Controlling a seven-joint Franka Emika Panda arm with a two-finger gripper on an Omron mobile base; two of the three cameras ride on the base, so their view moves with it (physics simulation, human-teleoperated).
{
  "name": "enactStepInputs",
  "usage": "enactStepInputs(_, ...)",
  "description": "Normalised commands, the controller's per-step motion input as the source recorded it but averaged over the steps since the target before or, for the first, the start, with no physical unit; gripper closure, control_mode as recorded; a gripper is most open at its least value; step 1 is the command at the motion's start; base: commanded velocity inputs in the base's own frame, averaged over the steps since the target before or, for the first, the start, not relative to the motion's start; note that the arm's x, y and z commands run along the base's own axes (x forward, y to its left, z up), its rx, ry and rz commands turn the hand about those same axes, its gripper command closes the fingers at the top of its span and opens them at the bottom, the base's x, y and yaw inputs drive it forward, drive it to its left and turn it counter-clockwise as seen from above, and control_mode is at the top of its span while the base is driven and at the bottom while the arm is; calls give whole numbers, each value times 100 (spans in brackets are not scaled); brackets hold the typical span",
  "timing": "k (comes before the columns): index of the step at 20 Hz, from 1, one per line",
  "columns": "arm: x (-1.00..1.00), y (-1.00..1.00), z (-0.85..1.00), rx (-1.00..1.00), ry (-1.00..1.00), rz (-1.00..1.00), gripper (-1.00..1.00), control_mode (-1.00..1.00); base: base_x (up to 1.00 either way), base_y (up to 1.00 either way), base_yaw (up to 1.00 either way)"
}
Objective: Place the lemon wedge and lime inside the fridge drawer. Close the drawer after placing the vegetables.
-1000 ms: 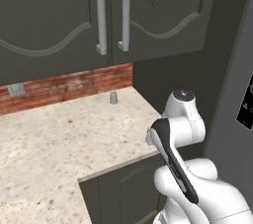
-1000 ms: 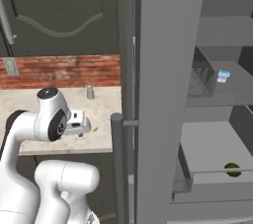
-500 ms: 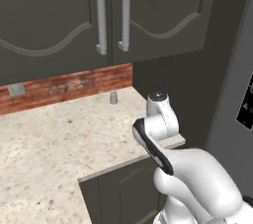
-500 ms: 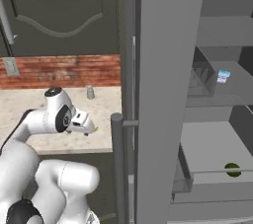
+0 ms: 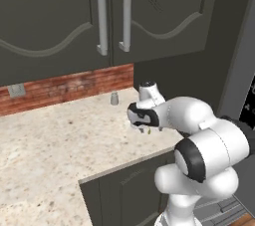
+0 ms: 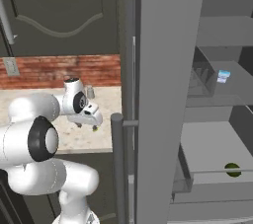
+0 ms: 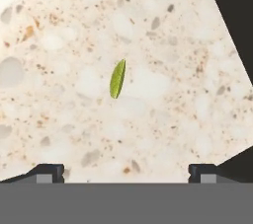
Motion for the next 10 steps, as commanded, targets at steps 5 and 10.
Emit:
enactStepInputs(5, 13, -7, -48, 3, 0, 0, -100, -100, 0, 0, 0)
enactStepInputs(10, 3, 0, -47, 1, -1, -2, -100, -100, 0, 0, 0)
